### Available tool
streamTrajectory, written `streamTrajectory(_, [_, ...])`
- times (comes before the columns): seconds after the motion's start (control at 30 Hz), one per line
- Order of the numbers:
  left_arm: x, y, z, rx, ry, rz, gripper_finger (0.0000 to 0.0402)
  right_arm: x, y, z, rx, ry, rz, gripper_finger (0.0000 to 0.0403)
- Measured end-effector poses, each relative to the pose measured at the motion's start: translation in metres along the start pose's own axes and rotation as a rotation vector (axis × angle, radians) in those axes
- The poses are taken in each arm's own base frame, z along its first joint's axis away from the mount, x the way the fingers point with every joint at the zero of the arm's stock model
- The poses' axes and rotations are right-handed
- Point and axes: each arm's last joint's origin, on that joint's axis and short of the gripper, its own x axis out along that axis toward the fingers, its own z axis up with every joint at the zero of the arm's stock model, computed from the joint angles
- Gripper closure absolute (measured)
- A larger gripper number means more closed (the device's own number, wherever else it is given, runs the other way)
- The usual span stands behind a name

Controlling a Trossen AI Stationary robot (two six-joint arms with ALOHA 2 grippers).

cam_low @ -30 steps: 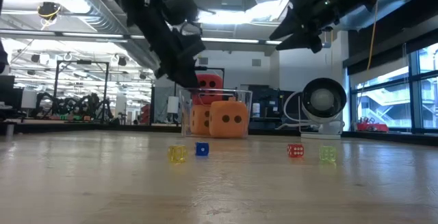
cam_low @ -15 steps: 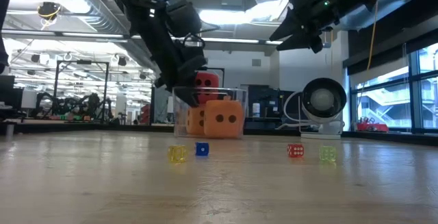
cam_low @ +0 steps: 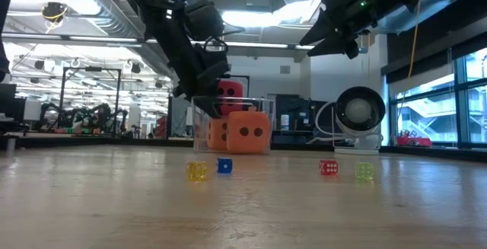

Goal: Pick & Place Dice
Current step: Put the small blue die into the bin

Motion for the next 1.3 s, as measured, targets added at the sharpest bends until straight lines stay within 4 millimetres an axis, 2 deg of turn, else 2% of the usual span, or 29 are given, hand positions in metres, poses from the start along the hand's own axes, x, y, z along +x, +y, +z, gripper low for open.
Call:
streamTrajectory(0.8, [0.0,0.0,0.0,0.002,-0.003,0.001,0.0329,0.0,0.001,0.0,-0.001,0.004,0.015,0.0175])
streamTrajectory(0.97, [0.0,0.0,0.0,0.001,-0.002,0.001,0.0329,-0.002,0.021,-0.001,-0.107,0.007,0.247,0.0175])
streamTrajectory(1.13, [0.0,0.0,0.0,0.003,-0.003,0.0,0.0329,-0.006,0.04,-0.011,-0.188,0.052,0.29,0.0175])
streamTrajectory(1.3, [0.0,0.0,0.0,0.017,-0.002,-0.005,0.0329,-0.009,0.06,-0.021,-0.16,0.112,0.4,0.0175])
